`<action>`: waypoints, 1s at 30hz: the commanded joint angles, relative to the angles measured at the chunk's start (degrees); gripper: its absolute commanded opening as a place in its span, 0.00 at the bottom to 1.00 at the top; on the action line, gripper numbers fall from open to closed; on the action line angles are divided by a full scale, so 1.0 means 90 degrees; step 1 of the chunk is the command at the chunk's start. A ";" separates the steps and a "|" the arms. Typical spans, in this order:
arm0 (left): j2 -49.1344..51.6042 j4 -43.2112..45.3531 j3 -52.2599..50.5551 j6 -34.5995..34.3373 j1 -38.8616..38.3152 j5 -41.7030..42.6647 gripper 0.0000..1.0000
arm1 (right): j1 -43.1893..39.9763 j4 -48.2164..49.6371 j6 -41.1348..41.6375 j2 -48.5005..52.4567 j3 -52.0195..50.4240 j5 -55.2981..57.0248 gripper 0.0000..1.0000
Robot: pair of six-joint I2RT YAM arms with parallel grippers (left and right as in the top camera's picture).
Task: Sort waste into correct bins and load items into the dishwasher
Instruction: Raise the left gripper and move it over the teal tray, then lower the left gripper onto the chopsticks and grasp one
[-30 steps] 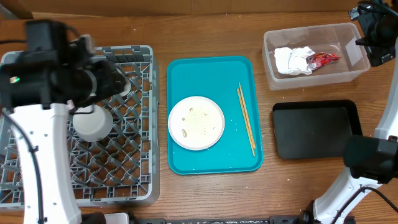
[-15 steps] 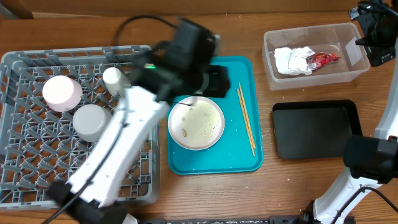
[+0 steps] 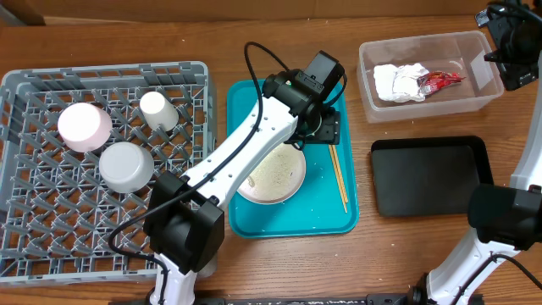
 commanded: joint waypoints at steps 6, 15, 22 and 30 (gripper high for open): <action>-0.0049 0.1350 0.0085 0.0585 -0.0029 0.1902 1.00 | -0.0012 0.0012 -0.0005 -0.0005 0.0017 0.0063 1.00; -0.0024 -0.0155 0.1236 0.0308 -0.0338 -0.0444 1.00 | -0.0012 0.0012 -0.0005 -0.0005 0.0017 0.0063 1.00; 0.0294 -0.1991 0.2703 0.0143 -0.0500 -0.1353 0.99 | -0.0012 0.0010 -0.0005 -0.0005 0.0017 0.0066 1.00; 0.0721 -0.2084 0.2866 0.0469 -0.0539 -0.0452 1.00 | -0.0012 0.0012 -0.0005 -0.0005 0.0017 0.0063 1.00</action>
